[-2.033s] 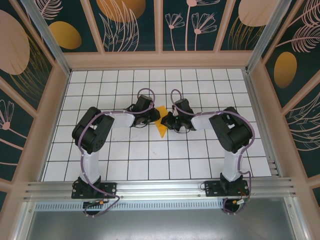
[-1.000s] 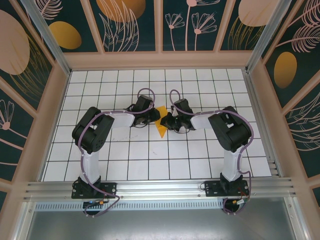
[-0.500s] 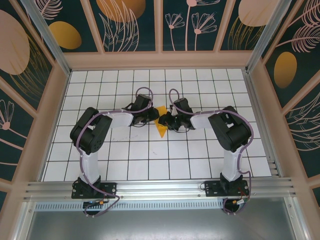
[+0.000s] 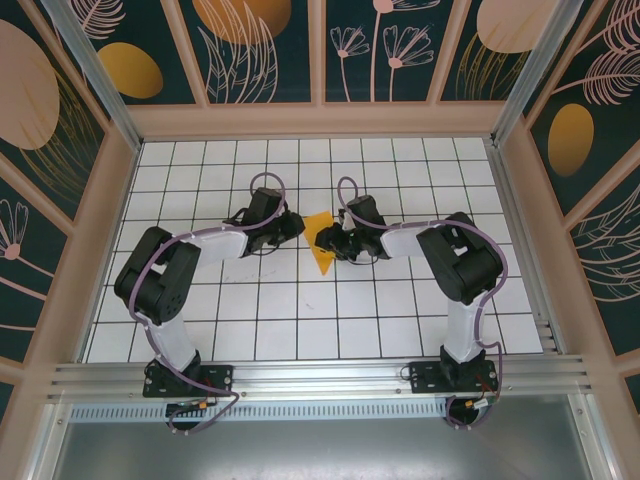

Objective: Fold a paper plane with a square sheet of paper (pick it up from the middle)

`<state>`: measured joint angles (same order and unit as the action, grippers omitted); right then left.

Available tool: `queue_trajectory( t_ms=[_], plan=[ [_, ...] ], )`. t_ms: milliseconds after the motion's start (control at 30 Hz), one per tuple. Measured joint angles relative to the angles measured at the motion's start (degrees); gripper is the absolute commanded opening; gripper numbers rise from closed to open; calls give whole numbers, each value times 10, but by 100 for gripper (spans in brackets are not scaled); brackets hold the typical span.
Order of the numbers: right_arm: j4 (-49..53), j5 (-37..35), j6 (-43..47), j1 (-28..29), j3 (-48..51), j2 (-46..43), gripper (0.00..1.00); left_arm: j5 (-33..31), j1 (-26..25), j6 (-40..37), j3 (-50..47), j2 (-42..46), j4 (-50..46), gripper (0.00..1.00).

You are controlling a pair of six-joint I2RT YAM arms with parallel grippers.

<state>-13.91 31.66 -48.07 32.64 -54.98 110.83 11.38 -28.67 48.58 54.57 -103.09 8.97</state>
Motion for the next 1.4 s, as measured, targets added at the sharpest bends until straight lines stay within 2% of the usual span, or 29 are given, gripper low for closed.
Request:
queue_trajectory(
  t_ms=[133, 267, 533, 767, 1400],
  plan=[
    [12, -19, 9, 0, 4, 0, 8, 18, 0, 0, -11, 0, 3, 17],
    [21, -27, 13, 0, 4, 0, 4, 39, -5, 2, -14, 0, 13, 15],
    [22, -29, 13, 0, 4, 0, 2, 76, -39, 2, -14, -2, 29, 9],
    [22, -29, 13, 0, 4, 0, 1, 79, -45, 2, -14, -34, 38, 4],
    [21, -29, 26, 0, 6, -2, 3, 63, -49, 1, 3, -65, 12, 4]
  ],
)
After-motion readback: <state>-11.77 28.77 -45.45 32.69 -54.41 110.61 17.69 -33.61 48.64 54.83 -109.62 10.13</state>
